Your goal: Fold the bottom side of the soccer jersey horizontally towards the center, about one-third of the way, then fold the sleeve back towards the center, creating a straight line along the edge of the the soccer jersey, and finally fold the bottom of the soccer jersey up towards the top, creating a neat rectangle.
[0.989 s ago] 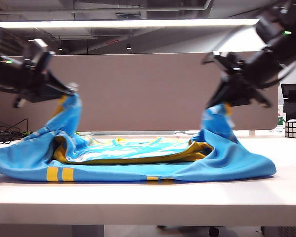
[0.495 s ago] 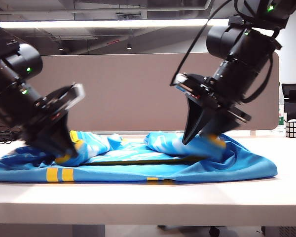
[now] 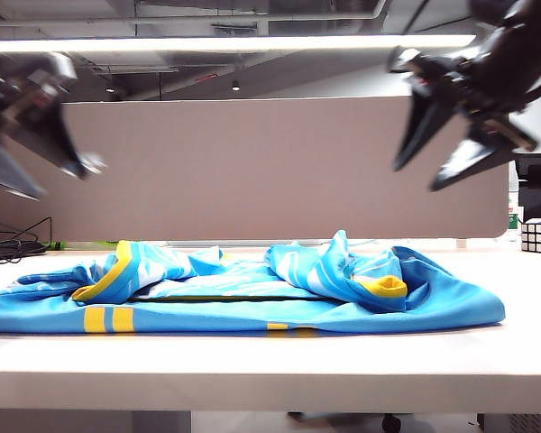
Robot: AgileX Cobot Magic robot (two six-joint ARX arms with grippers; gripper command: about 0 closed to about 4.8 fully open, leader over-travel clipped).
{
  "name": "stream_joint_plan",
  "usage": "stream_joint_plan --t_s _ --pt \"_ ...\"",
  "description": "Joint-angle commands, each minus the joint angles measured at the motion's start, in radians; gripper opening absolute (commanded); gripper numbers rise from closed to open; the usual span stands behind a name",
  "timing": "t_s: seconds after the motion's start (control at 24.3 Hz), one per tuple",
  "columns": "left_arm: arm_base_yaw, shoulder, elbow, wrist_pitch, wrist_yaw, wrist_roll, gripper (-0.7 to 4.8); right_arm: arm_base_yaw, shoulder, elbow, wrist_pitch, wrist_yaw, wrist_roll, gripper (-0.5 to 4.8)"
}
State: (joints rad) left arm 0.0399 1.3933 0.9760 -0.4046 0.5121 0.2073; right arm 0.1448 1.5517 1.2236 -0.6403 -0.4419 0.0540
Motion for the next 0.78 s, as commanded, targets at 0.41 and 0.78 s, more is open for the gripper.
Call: stream_joint_plan --t_s 0.41,0.78 --pt "0.237 -0.027 -0.128 -0.152 0.009 -0.158 4.04 -0.196 -0.045 -0.245 0.019 -0.164 0.0 3.44" --pt "0.236 0.019 -0.297 0.025 0.069 -0.215 4.04 -0.196 -0.027 -0.419 0.227 -0.167 0.095 3.47"
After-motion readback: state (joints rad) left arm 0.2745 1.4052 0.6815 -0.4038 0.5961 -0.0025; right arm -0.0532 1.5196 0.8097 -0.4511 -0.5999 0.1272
